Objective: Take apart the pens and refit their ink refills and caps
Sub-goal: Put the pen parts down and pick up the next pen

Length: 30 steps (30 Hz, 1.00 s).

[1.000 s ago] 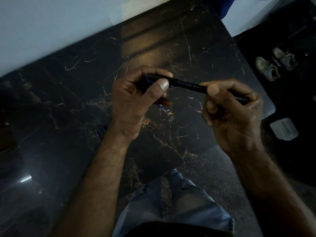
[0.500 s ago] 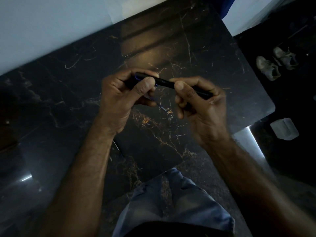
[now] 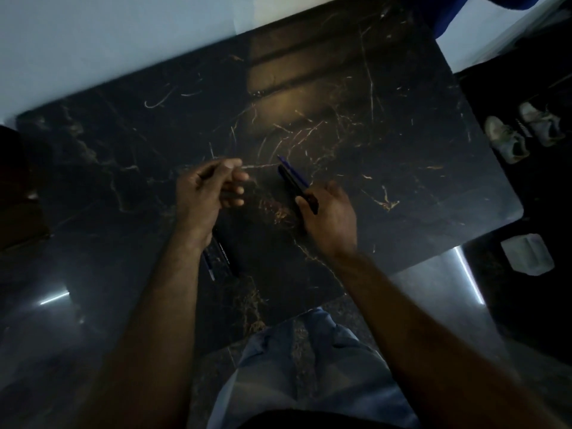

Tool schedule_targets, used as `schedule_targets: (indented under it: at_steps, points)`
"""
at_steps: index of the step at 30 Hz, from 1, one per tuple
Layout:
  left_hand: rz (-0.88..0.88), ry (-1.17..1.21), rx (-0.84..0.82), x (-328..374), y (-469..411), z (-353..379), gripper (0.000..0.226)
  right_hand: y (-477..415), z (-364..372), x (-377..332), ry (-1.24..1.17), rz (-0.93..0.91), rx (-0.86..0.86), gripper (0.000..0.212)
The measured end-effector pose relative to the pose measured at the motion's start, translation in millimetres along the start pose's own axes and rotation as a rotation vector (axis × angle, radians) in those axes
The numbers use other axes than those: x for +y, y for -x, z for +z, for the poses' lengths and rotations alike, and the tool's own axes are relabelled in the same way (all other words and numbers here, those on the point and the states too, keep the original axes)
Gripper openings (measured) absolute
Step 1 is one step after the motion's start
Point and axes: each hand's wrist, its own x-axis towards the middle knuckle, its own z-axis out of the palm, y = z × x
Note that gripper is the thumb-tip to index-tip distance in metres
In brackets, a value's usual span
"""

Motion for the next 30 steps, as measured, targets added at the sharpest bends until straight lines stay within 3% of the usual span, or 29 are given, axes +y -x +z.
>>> schedule_targets:
  at_steps: [7,15,20,30]
  points:
    - [0.014,-0.002,0.170,-16,19,-15,0.014,-17,11,-5,0.175,-0.061,-0.027,0.027]
    - [0.058,-0.052,0.370,-21,34,-61,0.019,14,0,-19,0.055,-0.014,-0.017,0.025]
    - [-0.007,-0.108,0.331,-38,28,-88,0.019,62,23,-73,-0.023,-0.101,-0.135,0.013]
    - [-0.031,-0.158,0.145,-35,13,-119,0.015,59,89,-129,0.178,0.015,-0.264,0.032]
